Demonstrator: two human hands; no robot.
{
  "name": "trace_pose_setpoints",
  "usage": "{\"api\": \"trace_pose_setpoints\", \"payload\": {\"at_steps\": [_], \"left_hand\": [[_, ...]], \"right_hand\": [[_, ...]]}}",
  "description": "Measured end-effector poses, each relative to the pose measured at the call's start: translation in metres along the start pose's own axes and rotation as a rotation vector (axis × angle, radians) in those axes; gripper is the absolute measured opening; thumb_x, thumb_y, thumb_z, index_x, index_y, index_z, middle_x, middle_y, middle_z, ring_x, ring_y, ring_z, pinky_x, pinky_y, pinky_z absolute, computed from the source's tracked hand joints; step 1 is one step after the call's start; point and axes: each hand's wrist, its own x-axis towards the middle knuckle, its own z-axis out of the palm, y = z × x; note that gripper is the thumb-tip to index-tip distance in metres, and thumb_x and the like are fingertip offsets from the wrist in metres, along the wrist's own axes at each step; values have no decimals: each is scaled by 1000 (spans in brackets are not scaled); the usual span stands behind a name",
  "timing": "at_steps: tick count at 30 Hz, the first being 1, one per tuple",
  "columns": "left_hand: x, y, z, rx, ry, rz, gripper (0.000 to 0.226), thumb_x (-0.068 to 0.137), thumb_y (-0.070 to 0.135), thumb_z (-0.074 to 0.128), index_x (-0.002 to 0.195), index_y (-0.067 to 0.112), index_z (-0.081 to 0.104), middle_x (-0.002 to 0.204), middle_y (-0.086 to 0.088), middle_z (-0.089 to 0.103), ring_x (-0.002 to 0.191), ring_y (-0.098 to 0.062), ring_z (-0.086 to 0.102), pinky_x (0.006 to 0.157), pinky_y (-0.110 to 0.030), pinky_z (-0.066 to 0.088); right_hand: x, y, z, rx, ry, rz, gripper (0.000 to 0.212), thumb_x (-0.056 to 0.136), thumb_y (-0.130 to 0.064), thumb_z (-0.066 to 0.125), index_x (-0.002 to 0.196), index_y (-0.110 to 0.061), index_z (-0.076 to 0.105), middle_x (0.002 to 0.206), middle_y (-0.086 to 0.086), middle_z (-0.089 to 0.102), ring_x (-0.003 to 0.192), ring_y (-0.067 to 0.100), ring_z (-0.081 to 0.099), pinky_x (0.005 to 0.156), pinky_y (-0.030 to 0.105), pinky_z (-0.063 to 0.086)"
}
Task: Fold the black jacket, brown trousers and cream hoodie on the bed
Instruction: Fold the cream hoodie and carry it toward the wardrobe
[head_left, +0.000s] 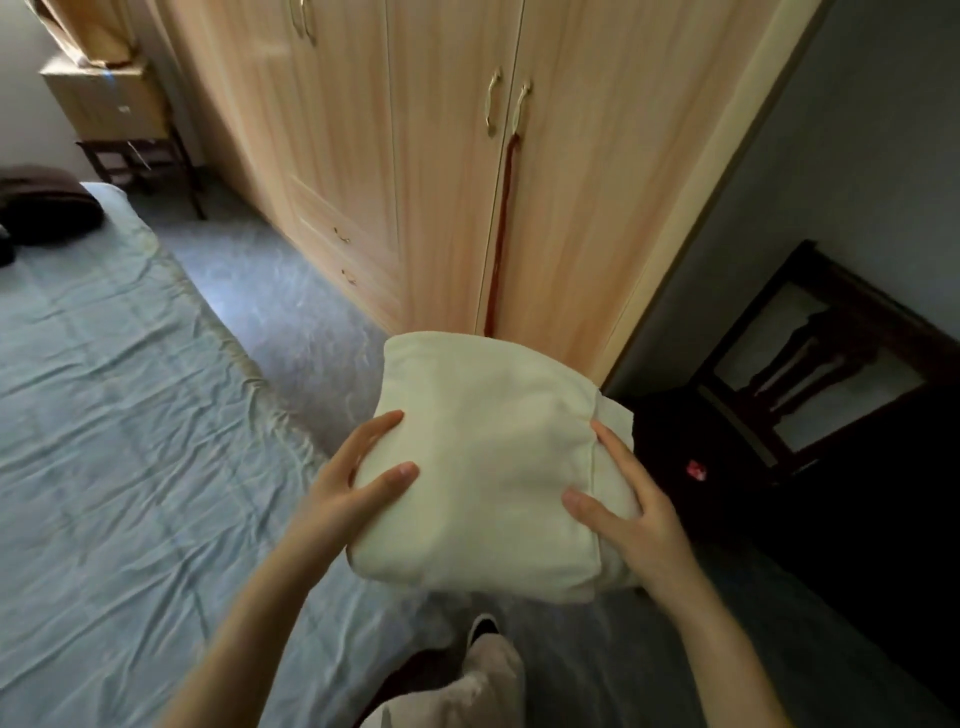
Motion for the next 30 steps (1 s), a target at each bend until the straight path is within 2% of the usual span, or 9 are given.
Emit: {"api": "trace_pose_setpoints", "payload": {"at_steps": [2,4,8,11,16,20,24,28,30], "left_hand": [[45,4,8,-3,31,-8,60,69,63,74,124,59,51,124,28,54,111,7,53,85,-16,43],[85,12,14,-26,63,-6,60,72,55,74,127,54,50,124,27,53,109,11,52,82,-12,42],[152,27,24,-84,179,-3,61,76,47,77,130,42,52,126,24,53,99,25,51,74,1,41],[198,36,17,-100,277,-40,61,71,42,70,130,40,52,126,22,53,101,22,52,75,1,42],[279,40,-4,-51,459,-86,59,75,44,76,129,42,52,122,22,55,95,27,50,72,5,37],[335,50,-23,-24,629,-127,52,86,21,71,133,36,52,123,16,53,94,21,50,72,5,37],[373,61,-48,9,800,-176,50,86,23,72,126,44,51,114,27,51,89,32,47,69,5,37],[409,61,-82,11,911,-237,52,85,30,72,129,47,50,120,19,52,100,7,54,78,-10,41],[428,54,-104,6,969,-262,53,83,35,76,128,47,50,119,20,53,101,9,54,78,-8,40]], "right_hand": [[52,-5,-9,-37,-16,-3,80,73,-42,79,142,-53,41,130,-45,42,115,-24,43,82,7,44],[103,-15,-17,-48,-40,-13,79,71,-39,79,141,-49,44,131,-40,44,115,-22,46,82,3,45],[207,-39,-26,-85,-136,-62,76,68,-37,80,136,-48,48,131,-40,45,111,-30,43,83,-2,41],[278,-49,-16,-85,-211,-94,74,66,-33,81,132,-46,51,126,-43,50,112,-30,43,83,-4,38],[405,-54,17,-57,-372,-106,72,70,-26,81,134,-42,52,123,-41,49,105,-31,46,81,-3,40],[501,-66,56,-26,-539,-147,72,78,-13,79,141,-32,51,130,-32,49,106,-30,46,86,0,43],[578,-85,99,-35,-689,-206,74,73,-24,81,141,-36,52,137,-25,52,116,-22,48,87,1,42],[647,-95,156,-68,-830,-233,76,70,-37,86,137,-50,51,133,-35,51,115,-22,48,82,0,43],[678,-96,193,-72,-886,-233,75,70,-38,86,135,-52,51,128,-39,53,113,-21,50,81,0,44]]}}
